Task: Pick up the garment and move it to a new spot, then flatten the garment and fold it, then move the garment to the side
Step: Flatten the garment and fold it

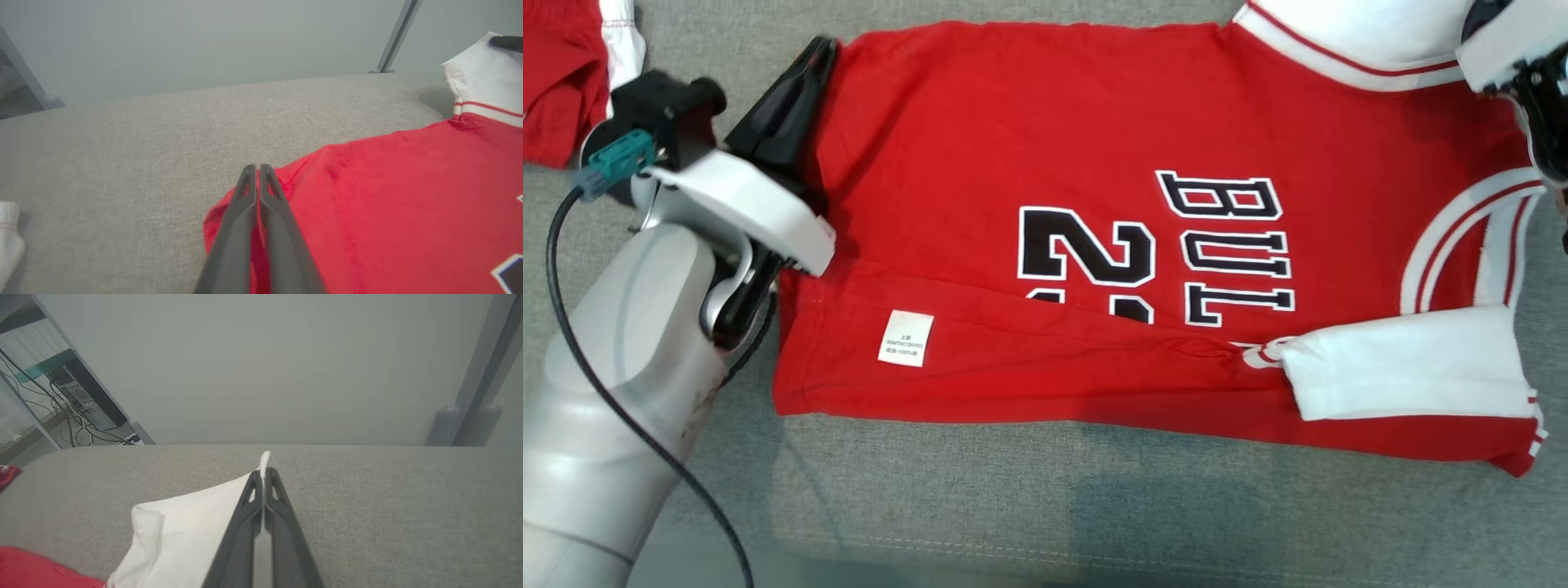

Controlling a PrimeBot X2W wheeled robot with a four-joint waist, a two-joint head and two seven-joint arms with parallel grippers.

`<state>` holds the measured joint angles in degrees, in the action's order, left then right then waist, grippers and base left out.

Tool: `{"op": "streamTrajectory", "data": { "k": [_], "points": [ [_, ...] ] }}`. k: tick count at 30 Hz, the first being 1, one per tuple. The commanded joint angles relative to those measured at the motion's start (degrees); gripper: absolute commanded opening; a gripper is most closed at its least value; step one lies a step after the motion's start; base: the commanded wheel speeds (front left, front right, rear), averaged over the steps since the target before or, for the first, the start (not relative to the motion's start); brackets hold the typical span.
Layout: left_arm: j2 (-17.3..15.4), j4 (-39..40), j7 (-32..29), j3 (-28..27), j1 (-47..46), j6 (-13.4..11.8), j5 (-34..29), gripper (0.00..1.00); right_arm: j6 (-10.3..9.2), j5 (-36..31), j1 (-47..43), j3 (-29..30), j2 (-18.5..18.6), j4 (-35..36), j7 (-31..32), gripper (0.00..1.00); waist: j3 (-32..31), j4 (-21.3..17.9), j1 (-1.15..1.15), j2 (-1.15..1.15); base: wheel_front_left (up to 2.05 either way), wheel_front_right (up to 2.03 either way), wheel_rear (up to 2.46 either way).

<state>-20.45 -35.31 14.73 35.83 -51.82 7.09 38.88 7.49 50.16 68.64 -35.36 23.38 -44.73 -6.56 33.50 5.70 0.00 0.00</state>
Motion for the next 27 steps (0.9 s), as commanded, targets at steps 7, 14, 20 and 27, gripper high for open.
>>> {"op": "streamTrajectory", "data": {
  "k": [7,14,20,27],
  "points": [
    [-7.1,1.5,0.3,-0.7,4.3,0.4,3.8,0.0,0.0,7.8,-8.5,-4.2,7.0,11.8,2.4,0.0,-3.7,-2.9,0.0,0.0,0.0,0.0,0.0],
    [-10.2,2.2,0.3,2.0,7.2,0.4,6.2,0.0,0.0,14.7,-14.2,-7.6,12.7,21.1,4.9,0.0,-5.9,-4.4,0.0,0.0,0.0,0.0,0.0],
    [-12.4,5.0,0.3,4.1,8.0,0.4,7.4,0.0,0.0,18.8,-18.9,-10.9,16.8,26.5,8.0,0.0,-7.6,-5.0,0.0,0.0,0.0,0.0,0.0],
    [-14.8,7.7,0.3,5.3,9.9,0.4,8.7,0.0,0.0,22.0,-22.9,-12.4,19.7,30.2,8.3,0.0,-9.8,-5.4,0.0,0.0,0.0,0.0,0.0]
  ]
}}
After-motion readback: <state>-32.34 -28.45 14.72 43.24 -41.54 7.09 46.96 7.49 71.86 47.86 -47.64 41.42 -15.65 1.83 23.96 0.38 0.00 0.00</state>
